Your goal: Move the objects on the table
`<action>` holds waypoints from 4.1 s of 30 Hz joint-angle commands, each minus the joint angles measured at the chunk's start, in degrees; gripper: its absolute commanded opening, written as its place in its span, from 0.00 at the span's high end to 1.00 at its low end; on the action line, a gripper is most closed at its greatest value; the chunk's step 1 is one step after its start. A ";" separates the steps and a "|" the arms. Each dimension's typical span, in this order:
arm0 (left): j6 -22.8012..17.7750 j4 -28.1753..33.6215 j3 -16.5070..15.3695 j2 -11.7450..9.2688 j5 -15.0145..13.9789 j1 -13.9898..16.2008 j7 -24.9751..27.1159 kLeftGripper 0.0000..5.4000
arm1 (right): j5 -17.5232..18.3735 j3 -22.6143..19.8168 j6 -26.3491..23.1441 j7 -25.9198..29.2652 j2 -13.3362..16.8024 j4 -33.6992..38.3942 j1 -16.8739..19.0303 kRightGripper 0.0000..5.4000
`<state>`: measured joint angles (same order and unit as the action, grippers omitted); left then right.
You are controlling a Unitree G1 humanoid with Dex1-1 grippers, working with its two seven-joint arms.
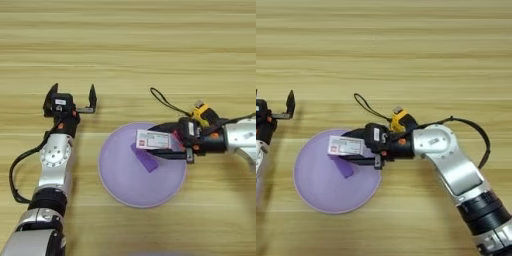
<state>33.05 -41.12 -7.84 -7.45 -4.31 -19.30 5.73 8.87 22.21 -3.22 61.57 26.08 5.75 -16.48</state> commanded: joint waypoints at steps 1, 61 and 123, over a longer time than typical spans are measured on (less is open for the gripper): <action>-0.20 -0.21 0.38 0.20 0.71 -0.22 -0.25 0.00 | -1.46 2.21 -0.35 -0.19 -1.97 -2.27 -2.03 0.61; -0.28 0.32 0.82 0.62 0.97 -0.01 -0.85 0.00 | -1.43 3.56 -7.96 -5.10 -7.44 -1.78 1.05 0.06; 0.25 -1.73 0.28 0.26 0.92 -1.17 -0.66 0.00 | 5.18 -24.93 -3.81 -25.27 -4.27 -11.42 7.04 0.00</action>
<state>33.13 -42.28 -7.60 -6.98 -3.79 -19.82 5.14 14.74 -2.95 -7.91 35.82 21.47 -4.69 -8.20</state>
